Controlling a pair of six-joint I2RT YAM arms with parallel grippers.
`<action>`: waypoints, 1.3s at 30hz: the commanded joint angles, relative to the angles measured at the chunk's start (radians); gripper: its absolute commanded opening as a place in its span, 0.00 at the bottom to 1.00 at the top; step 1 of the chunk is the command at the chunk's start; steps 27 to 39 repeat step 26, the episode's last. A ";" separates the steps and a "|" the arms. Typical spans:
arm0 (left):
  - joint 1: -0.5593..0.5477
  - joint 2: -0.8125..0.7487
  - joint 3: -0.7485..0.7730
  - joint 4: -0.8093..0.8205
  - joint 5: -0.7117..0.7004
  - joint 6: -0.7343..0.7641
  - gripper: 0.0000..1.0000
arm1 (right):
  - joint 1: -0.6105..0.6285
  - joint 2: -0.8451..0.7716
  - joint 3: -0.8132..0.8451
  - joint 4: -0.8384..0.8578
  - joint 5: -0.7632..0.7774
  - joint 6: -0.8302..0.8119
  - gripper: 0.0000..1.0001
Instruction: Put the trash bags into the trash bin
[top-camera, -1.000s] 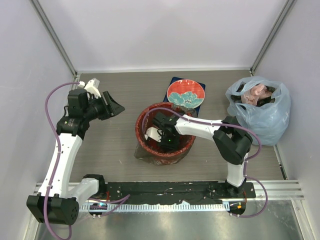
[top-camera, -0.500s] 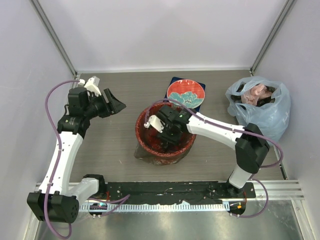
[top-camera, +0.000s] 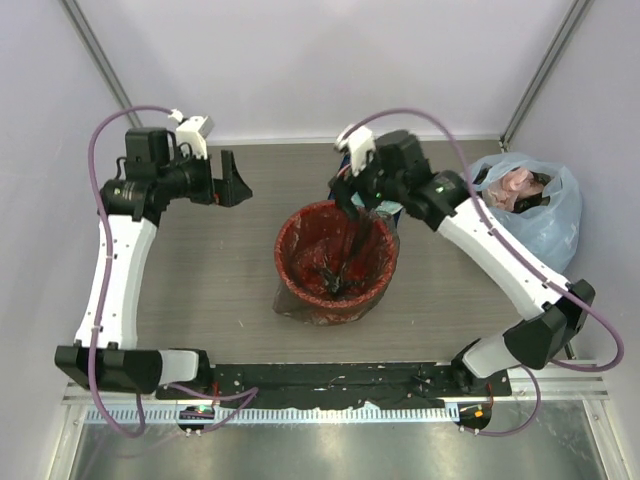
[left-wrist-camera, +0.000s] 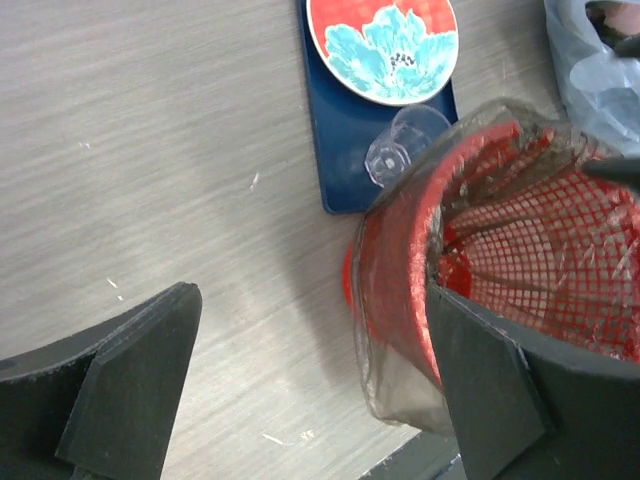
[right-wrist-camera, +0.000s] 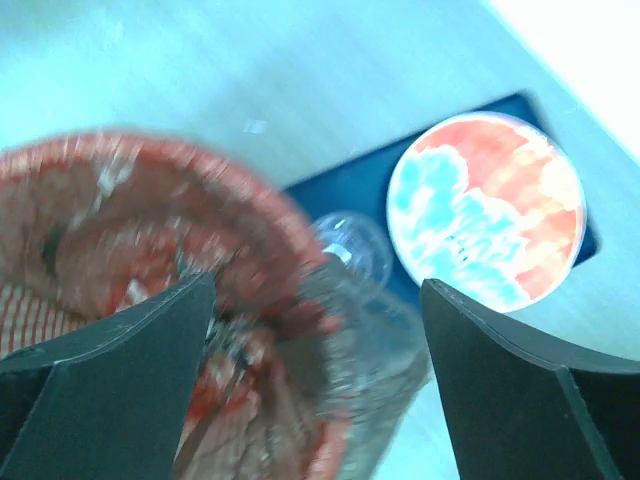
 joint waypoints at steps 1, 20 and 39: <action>0.005 0.129 0.217 -0.192 -0.012 0.185 1.00 | -0.140 -0.037 0.169 0.136 -0.046 0.132 0.92; -0.015 0.335 0.134 -0.110 -0.362 0.064 1.00 | -0.623 -0.167 -0.254 0.053 -0.290 0.112 0.97; -0.025 0.266 0.031 -0.044 -0.403 0.098 1.00 | -0.623 -0.202 -0.297 0.067 -0.271 0.153 0.97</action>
